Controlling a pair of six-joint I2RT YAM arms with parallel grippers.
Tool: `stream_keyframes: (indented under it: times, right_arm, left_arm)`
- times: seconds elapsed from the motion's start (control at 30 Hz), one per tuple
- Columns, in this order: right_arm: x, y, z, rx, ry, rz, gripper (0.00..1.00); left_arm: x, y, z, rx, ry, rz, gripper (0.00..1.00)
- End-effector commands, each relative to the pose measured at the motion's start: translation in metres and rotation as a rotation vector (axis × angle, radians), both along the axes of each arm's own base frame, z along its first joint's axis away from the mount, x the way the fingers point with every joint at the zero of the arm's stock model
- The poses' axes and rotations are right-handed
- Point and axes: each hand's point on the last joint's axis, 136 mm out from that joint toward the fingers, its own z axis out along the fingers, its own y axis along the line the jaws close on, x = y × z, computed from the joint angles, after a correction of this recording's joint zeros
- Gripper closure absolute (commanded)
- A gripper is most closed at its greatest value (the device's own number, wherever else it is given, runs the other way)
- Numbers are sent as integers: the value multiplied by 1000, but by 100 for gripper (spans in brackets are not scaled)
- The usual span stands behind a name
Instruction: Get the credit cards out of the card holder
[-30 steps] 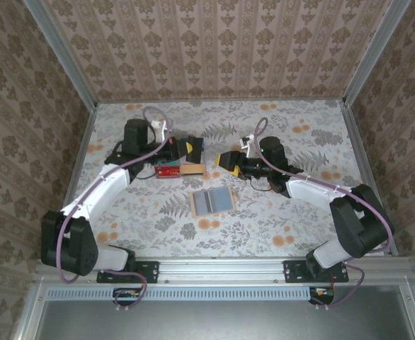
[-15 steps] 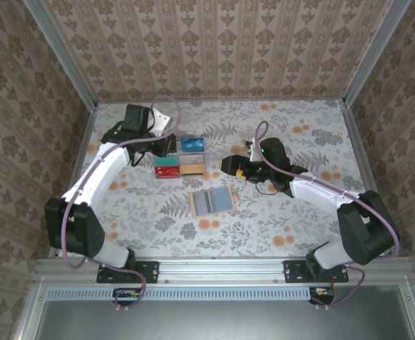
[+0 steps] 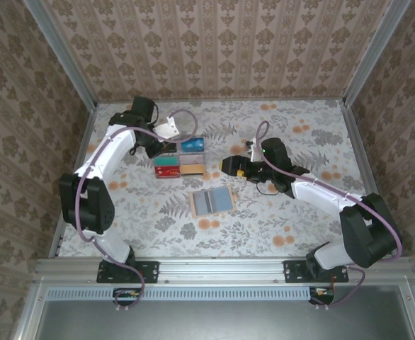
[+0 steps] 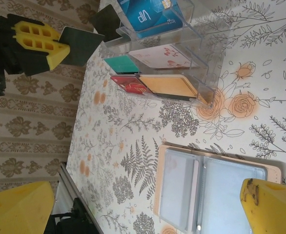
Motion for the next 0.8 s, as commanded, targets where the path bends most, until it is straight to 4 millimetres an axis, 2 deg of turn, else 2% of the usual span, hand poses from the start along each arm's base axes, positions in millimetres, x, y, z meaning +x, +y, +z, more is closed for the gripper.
stream_keyframes:
  times: [0.0, 0.13, 0.3, 0.43, 0.77]
  right_arm:
    - [-9, 6, 11, 18, 9, 28, 0]
    - [-11, 10, 12, 11, 10, 30, 0]
    - [-13, 13, 13, 13, 20, 28, 0]
    - [-13, 16, 16, 20, 19, 29, 0]
    - [-13, 22, 13, 24, 38, 32, 0]
  left_arm:
    - [0, 0, -2, 64, -14, -202, 100]
    - [11, 3, -6, 105, -25, -266, 100]
    - [16, 7, -1, 112, -15, -304, 100]
    - [18, 4, 4, 101, -20, -333, 100]
    - [27, -5, 2, 66, -5, -370, 100]
